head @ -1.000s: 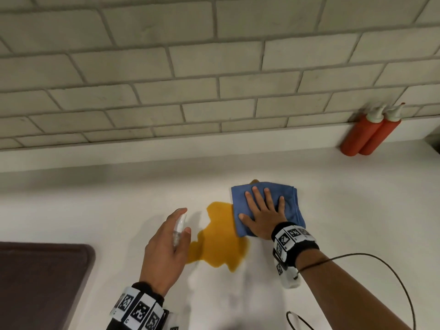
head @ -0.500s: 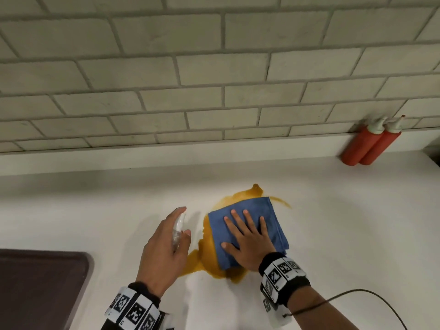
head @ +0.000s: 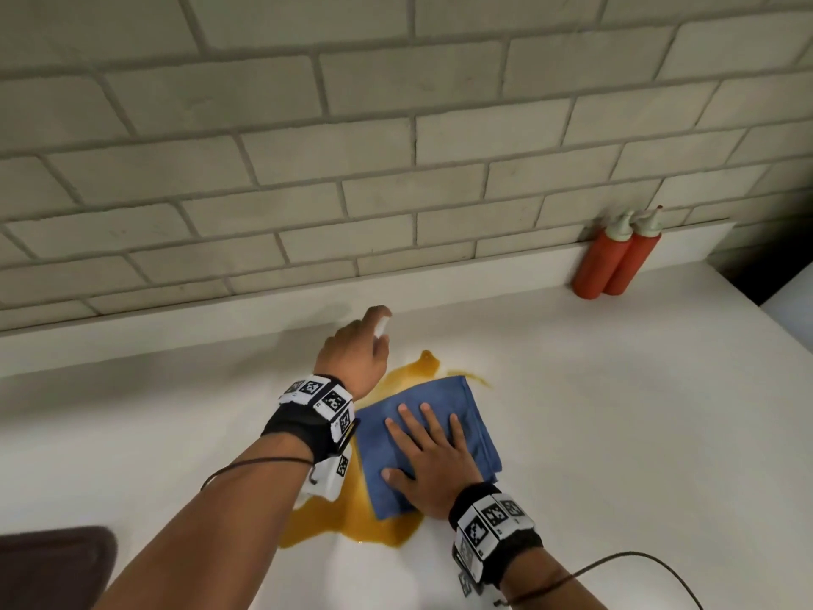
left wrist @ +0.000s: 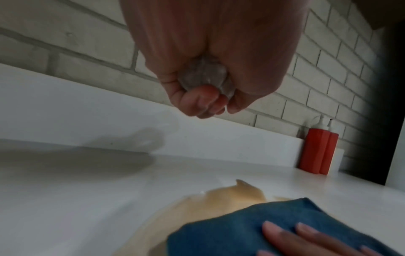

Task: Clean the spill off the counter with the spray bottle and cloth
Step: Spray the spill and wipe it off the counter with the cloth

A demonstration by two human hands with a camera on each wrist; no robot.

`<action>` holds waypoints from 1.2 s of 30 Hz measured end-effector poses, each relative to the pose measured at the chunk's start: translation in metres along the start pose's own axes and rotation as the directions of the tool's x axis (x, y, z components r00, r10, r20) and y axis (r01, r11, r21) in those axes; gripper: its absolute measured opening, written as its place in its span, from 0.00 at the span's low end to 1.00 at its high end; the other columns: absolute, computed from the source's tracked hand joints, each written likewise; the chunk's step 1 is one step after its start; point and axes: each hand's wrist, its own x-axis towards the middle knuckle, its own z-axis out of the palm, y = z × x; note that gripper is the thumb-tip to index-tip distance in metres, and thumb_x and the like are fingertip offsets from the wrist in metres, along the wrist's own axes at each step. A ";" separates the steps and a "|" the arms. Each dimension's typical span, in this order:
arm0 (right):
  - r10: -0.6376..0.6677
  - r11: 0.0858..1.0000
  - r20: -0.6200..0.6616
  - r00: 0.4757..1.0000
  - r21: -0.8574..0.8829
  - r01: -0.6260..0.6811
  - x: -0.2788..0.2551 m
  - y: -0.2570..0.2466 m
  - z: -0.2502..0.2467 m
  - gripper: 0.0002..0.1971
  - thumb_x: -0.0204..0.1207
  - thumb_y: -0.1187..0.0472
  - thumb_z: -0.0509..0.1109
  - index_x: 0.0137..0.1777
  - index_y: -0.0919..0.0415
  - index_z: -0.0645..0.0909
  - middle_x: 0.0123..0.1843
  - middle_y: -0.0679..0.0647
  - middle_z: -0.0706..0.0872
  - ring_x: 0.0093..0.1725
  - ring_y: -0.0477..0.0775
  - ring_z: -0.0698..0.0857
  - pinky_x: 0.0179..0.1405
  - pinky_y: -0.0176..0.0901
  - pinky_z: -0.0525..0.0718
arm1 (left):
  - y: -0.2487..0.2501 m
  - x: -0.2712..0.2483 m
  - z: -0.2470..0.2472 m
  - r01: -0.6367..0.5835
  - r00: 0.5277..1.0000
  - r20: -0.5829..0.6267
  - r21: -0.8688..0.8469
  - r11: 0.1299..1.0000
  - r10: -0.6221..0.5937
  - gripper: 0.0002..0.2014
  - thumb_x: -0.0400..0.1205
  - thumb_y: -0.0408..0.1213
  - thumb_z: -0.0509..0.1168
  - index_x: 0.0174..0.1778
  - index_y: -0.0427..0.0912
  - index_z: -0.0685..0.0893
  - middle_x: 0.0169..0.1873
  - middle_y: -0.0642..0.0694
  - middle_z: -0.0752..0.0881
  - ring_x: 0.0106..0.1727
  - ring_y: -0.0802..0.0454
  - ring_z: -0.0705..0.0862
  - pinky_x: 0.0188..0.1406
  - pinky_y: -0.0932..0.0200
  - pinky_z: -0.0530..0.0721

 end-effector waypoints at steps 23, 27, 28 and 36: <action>0.157 0.986 0.036 0.987 0.058 -0.159 0.044 0.063 -0.041 0.39 0.83 0.31 0.45 0.87 0.45 0.33 0.88 0.46 0.31 0.87 0.58 0.33 0.82 0.72 0.34 | -0.016 -0.058 -0.041 0.035 0.992 -0.112 -0.221 0.975 -0.060 0.23 0.87 0.41 0.60 0.79 0.57 0.67 0.50 0.49 0.87 0.46 0.44 0.86 0.53 0.48 0.85; 0.148 0.989 0.038 0.988 0.021 -0.149 0.079 0.055 -0.053 0.38 0.85 0.37 0.48 0.88 0.46 0.36 0.89 0.48 0.33 0.87 0.60 0.34 0.81 0.76 0.36 | -0.036 -0.080 -0.044 0.076 0.984 -0.135 -0.263 0.962 -0.115 0.23 0.87 0.43 0.61 0.78 0.62 0.66 0.50 0.44 0.89 0.49 0.44 0.87 0.53 0.45 0.87; 0.132 0.991 0.039 0.990 0.008 -0.133 0.085 0.050 -0.054 0.37 0.85 0.38 0.49 0.88 0.47 0.37 0.89 0.48 0.33 0.87 0.61 0.35 0.81 0.76 0.36 | -0.041 -0.085 -0.045 0.089 0.982 -0.135 -0.271 0.958 -0.130 0.23 0.88 0.44 0.61 0.78 0.63 0.66 0.52 0.45 0.89 0.51 0.44 0.87 0.54 0.45 0.87; -0.121 0.991 0.072 0.990 -0.047 0.124 0.078 -0.023 -0.035 0.40 0.78 0.34 0.36 0.88 0.48 0.37 0.89 0.49 0.33 0.87 0.62 0.34 0.79 0.77 0.33 | -0.065 -0.109 -0.056 0.163 0.967 -0.142 -0.296 0.941 -0.212 0.22 0.87 0.45 0.62 0.77 0.65 0.68 0.43 0.45 0.85 0.42 0.46 0.83 0.44 0.54 0.79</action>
